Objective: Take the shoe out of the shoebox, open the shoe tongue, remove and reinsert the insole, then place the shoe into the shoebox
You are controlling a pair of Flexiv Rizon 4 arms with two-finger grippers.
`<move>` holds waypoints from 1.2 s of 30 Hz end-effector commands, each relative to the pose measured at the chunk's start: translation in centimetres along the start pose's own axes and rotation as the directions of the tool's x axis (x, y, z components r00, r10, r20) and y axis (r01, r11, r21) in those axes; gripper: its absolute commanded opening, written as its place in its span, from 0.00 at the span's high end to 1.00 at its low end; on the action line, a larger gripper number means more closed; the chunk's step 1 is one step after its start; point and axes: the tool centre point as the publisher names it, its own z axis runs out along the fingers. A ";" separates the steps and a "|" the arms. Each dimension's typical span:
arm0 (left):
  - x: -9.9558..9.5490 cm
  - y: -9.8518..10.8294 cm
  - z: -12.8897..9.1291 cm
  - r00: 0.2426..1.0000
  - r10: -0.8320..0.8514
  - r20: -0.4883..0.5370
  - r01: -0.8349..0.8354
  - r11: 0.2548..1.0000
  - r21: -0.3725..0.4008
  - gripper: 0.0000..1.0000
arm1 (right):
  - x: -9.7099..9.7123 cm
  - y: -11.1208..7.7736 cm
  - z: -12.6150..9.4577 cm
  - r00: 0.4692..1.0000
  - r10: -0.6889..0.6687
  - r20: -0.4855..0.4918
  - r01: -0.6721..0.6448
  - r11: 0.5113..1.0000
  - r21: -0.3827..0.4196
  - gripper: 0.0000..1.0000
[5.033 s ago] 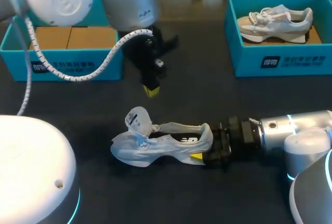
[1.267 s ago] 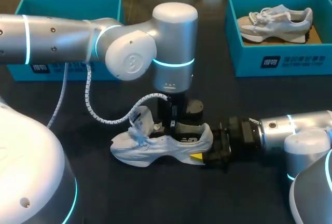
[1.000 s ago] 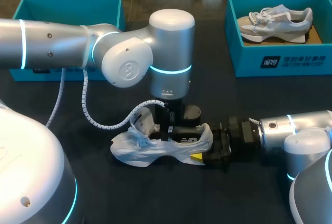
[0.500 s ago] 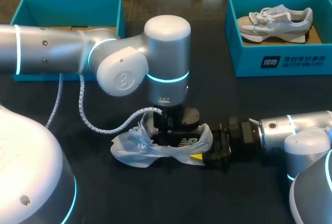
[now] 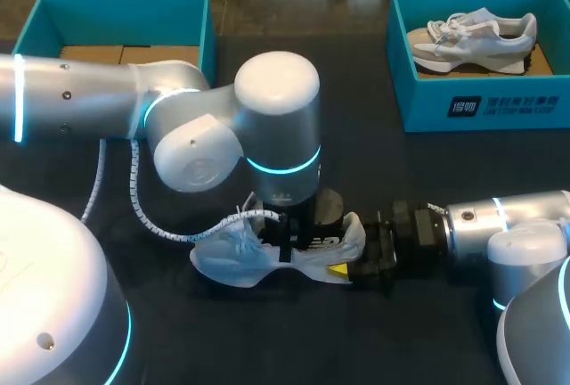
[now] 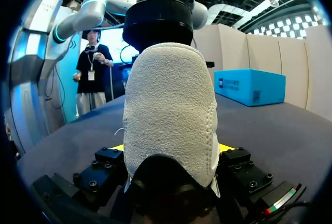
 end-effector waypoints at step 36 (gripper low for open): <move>-1.1 1.5 -7.4 0.987 0.000 -0.161 0.039 0.971 0.237 1.00 | 0.0 0.0 0.2 1.000 0.000 0.000 0.000 1.000 0.002 1.00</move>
